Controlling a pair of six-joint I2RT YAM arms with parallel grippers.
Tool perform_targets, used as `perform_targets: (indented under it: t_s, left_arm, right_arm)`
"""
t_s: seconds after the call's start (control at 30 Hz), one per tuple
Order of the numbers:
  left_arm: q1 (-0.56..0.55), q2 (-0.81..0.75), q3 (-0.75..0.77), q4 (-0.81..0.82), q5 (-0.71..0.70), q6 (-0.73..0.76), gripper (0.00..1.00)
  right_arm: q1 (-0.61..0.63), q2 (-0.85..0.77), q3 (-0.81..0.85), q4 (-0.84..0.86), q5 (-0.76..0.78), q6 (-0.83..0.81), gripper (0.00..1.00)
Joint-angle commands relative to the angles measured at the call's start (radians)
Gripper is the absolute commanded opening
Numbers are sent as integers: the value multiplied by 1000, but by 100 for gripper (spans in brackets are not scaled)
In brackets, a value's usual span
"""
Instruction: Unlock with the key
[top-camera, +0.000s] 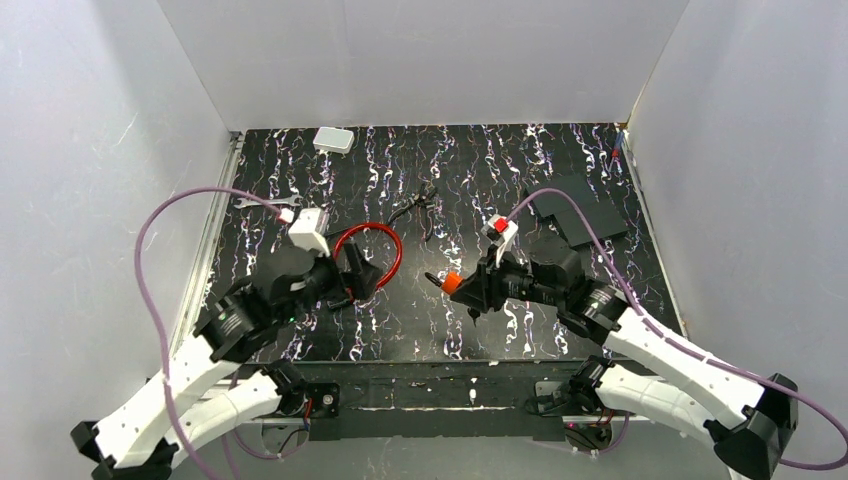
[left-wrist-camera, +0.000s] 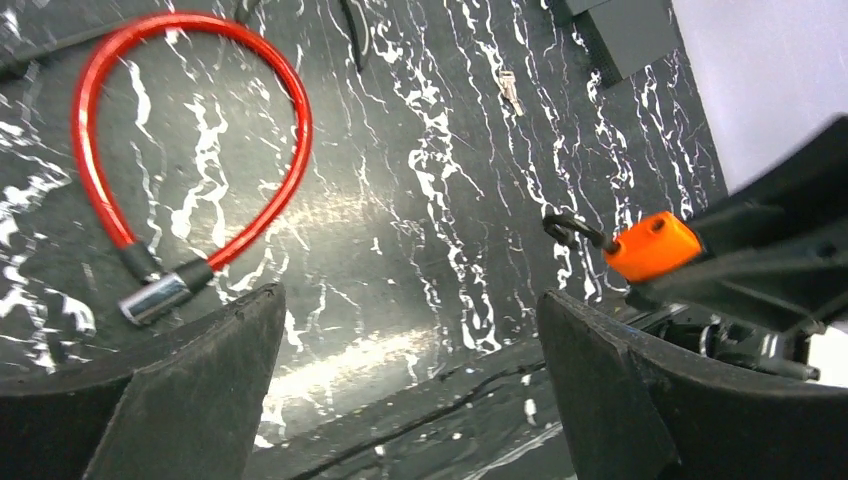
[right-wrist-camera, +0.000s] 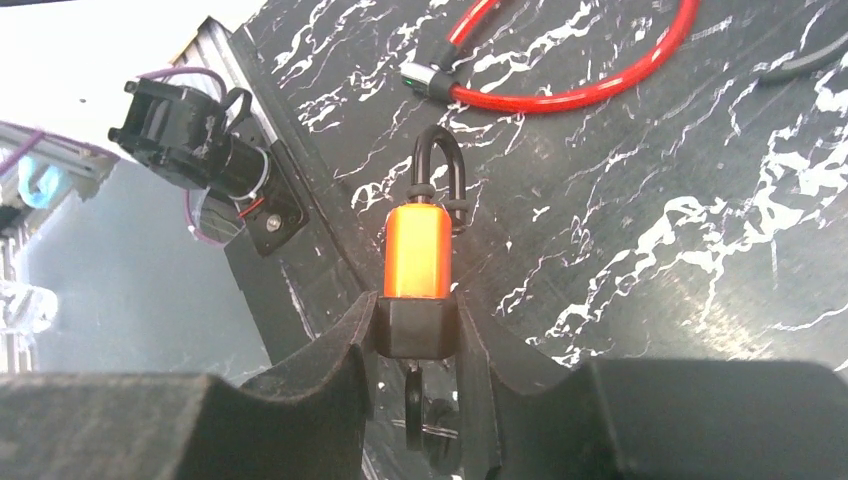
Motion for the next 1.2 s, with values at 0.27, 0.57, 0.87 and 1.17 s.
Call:
perform_targets:
  t_s: [0.27, 0.57, 0.87, 1.17]
  left_arm:
    - [4, -222, -121, -47, -111, 431, 96]
    - [4, -226, -171, -34, -370, 431, 98]
    - [6, -116, -137, -89, -383, 426, 98]
    - [6, -127, -142, -98, -415, 422, 98]
  right_arm:
    - [-1, 105, -78, 283, 130, 240, 1]
    - [-1, 368, -50, 376, 184, 367, 1]
    - [-108, 605, 37, 478, 81, 338, 1]
    - [-258, 790, 149, 459, 39, 290, 1]
